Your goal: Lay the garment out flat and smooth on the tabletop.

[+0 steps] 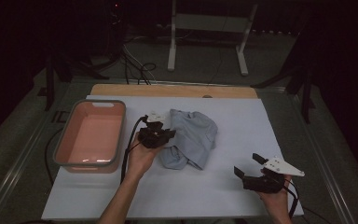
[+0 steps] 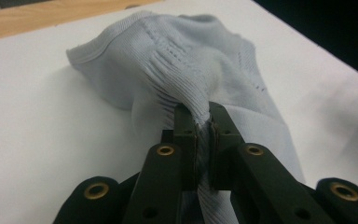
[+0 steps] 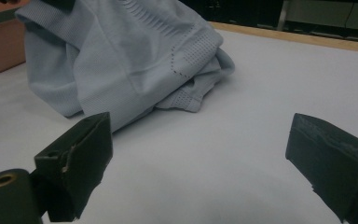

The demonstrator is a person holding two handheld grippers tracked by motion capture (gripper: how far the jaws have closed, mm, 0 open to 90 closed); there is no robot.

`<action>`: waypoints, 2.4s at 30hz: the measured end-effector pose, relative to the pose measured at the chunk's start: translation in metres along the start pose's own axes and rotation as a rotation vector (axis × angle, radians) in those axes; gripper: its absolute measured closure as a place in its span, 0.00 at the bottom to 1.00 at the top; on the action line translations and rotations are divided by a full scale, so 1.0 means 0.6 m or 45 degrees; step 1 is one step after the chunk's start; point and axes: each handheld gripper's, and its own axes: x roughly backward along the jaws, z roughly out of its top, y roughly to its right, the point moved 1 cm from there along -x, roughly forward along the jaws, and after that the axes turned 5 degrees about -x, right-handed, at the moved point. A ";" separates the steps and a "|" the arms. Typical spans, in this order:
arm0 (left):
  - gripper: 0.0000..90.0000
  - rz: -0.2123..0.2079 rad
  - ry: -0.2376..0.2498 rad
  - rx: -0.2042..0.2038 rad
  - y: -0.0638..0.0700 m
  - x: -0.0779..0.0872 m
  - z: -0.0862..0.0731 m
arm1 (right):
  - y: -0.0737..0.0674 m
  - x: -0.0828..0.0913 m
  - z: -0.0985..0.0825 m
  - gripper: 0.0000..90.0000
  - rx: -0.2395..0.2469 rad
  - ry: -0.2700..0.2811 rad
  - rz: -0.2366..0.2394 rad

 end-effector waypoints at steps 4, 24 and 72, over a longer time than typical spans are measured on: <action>0.95 -0.009 0.018 -0.001 0.007 -0.002 0.010 | 0.000 -0.001 0.000 0.08 0.002 -0.002 0.004; 0.95 -0.085 0.034 -0.023 0.042 -0.031 0.040 | -0.008 -0.009 0.001 0.08 0.012 -0.011 0.017; 0.54 -0.330 -0.005 -0.009 0.081 -0.102 0.018 | -0.009 -0.011 0.001 0.08 0.021 -0.015 0.025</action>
